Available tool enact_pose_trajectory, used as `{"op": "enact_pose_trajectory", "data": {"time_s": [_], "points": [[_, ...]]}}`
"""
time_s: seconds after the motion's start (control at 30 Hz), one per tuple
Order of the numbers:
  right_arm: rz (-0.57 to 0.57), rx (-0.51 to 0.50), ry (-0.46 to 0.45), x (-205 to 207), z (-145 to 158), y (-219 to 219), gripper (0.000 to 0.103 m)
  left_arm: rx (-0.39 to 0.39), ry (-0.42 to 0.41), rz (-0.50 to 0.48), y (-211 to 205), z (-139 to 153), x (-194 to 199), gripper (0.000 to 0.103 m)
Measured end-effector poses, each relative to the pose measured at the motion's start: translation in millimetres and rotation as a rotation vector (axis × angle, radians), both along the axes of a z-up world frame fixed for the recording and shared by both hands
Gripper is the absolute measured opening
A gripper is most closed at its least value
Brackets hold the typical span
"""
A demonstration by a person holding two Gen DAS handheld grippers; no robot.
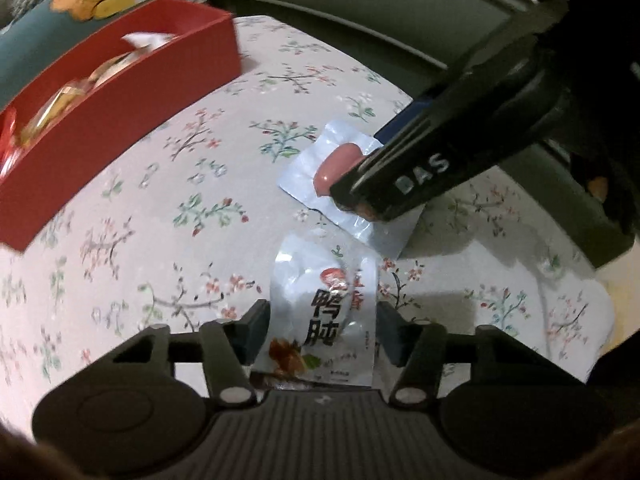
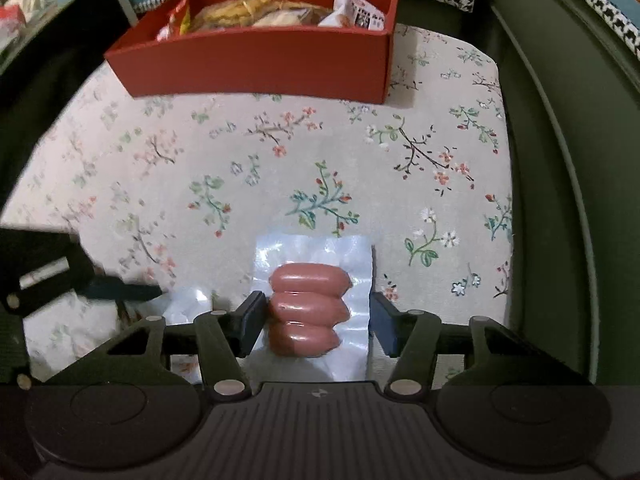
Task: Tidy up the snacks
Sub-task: 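Close the right tool on the sausage pack while the left tool grasps the duck-neck packet, then lift and carry the sausage pack and duck-neck packet toward the red box with both tools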
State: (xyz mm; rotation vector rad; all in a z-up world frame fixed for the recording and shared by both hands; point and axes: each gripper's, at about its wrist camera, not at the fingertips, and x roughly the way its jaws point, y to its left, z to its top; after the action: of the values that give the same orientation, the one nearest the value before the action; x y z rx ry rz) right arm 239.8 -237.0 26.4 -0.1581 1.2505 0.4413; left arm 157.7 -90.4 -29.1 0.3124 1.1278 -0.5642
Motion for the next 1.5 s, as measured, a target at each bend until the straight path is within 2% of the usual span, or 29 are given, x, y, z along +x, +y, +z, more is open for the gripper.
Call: {"op": "enact_pose_trajectory", "data": {"time_s": [0.07,0.1,0.3,0.37,0.5,0.63,0.67,0.7,0.73,0.8,0.87,1.0,1.13,1.3,1.33,1.4,1.47,1.5], "points": [[-0.008,0.008,-0.018,-0.3,5.8,-0.9,0.052,0.001,-0.002,0.037,5.1,-0.6,-1.5,0.085],[-0.014,0.01,-0.024,0.0,7.3,-1.0,0.051,0.005,-0.003,0.048,7.4,-1.1,-2.7,0.085],[-0.026,0.019,-0.018,2.7,3.9,-1.2,0.055,-0.003,0.006,0.103,20.3,-1.8,-7.9,0.085],[-0.028,0.015,-0.012,3.3,1.4,-0.7,0.064,-0.005,-0.002,0.113,20.6,-1.9,-7.3,0.085],[-0.02,0.009,0.008,2.8,-5.9,2.1,0.072,-0.017,0.009,0.145,16.6,-4.4,2.5,0.086],[0.0,0.004,0.001,0.8,-9.9,8.3,0.084,0.009,-0.012,0.151,4.2,-9.1,15.7,0.103],[0.001,0.009,0.005,1.0,-11.0,9.4,0.091,0.029,-0.027,0.154,0.2,-12.1,18.0,0.103],[0.007,0.017,0.01,0.8,-12.1,11.0,0.092,0.036,-0.037,0.159,-1.8,-14.4,19.2,0.103],[0.018,0.007,0.006,0.2,-12.7,13.4,0.09,0.028,-0.04,0.168,-1.2,-14.3,19.0,0.103],[0.032,-0.041,-0.015,-1.6,-12.1,17.4,0.079,0.019,-0.037,0.175,1.2,-10.7,18.0,0.103],[0.024,-0.049,-0.017,-0.9,-8.1,14.3,0.074,-0.005,-0.027,0.202,9.2,-4.2,17.9,0.075],[0.009,-0.035,-0.016,-2.3,-4.0,5.6,0.074,-0.08,0.03,0.268,29.7,3.2,21.1,0.067],[-0.022,0.007,-0.049,-0.9,10.3,-1.2,0.074,-0.103,0.017,0.284,37.5,12.4,20.7,0.059],[-0.035,0.045,-0.08,2.8,22.5,1.4,0.074,-0.128,0.017,0.302,44.8,17.4,21.7,0.056],[-0.035,0.05,-0.082,3.1,23.6,2.4,0.074,-0.129,0.019,0.299,44.4,17.0,21.6,0.056],[-0.029,0.048,-0.084,3.7,23.1,4.6,0.074,-0.115,0.034,0.293,42.0,11.0,22.9,0.065],[-0.025,0.045,-0.081,3.9,21.5,5.5,0.074,-0.105,0.053,0.311,42.8,4.7,25.9,0.083],[-0.022,0.043,-0.078,3.2,20.7,5.8,0.074,-0.088,0.054,0.31,42.5,1.7,27.7,0.088]]}}
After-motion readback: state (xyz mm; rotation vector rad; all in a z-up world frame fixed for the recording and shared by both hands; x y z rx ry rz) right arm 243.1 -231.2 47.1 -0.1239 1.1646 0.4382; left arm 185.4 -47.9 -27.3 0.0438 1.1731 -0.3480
